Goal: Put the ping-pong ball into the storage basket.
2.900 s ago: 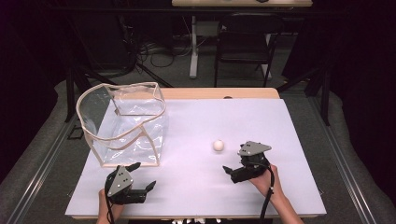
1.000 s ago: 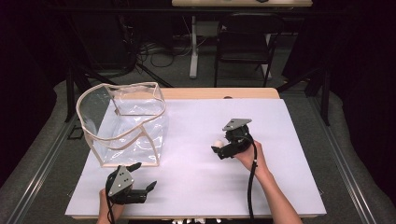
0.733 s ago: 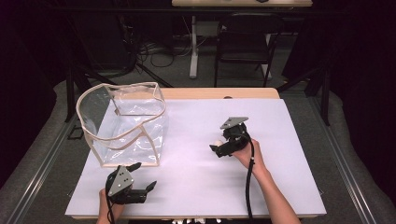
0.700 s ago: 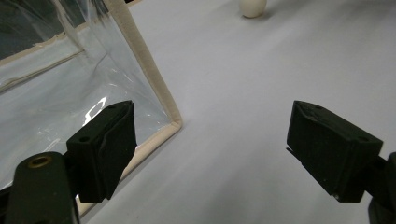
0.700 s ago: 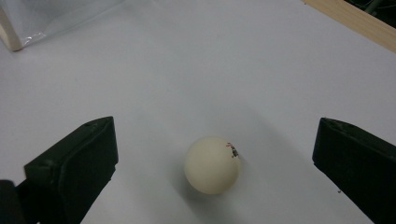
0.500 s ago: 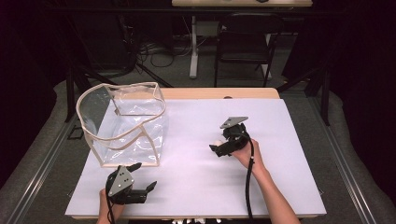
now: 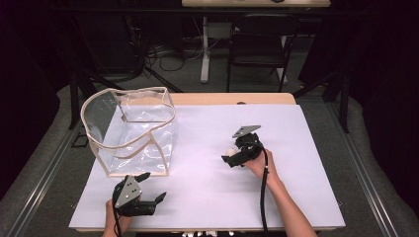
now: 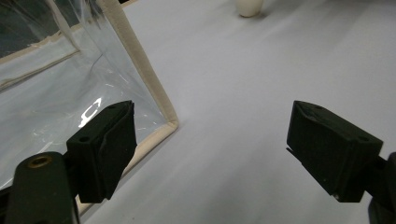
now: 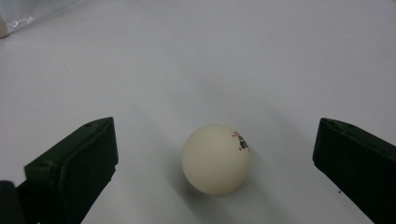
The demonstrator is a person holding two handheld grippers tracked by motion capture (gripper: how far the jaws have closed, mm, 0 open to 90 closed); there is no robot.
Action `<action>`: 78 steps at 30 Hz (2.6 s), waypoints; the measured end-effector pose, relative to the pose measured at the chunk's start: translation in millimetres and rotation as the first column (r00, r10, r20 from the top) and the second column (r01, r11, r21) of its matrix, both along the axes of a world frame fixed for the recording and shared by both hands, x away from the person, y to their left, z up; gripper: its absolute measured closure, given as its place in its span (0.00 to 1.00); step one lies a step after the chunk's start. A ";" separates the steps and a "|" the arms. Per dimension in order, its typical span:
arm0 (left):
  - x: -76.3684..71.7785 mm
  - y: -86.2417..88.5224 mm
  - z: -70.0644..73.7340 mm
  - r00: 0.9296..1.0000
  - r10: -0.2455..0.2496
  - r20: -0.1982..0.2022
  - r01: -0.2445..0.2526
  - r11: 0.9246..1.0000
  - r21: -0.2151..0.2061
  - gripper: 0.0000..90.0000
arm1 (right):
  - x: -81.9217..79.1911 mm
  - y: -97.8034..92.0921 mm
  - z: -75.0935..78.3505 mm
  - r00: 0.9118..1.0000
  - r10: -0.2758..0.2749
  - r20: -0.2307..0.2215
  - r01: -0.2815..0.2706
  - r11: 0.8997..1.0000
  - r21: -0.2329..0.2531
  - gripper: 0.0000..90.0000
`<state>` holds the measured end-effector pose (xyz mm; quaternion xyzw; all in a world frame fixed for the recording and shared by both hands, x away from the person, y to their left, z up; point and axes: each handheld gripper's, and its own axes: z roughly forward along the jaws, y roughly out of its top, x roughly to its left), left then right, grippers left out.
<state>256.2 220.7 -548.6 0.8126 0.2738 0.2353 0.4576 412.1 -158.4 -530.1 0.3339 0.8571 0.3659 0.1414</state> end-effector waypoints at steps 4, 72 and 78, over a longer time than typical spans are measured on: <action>-0.1 0.2 0.2 1.000 -0.001 0.000 0.001 1.000 0.001 0.18 | 0.8 0.6 -3.7 1.000 0.003 -0.012 -0.003 1.000 -0.009 0.00; -1.2 -1.8 -0.2 1.000 -0.011 -0.002 0.011 1.000 0.006 0.18 | -0.2 6.0 -3.9 1.000 -0.023 -0.007 0.022 0.992 -0.120 0.57; -1.1 -1.7 0.0 1.000 -0.012 -0.001 0.012 1.000 0.005 0.18 | -1.7 4.2 1.5 1.000 -0.024 -0.003 0.024 0.993 -0.118 0.57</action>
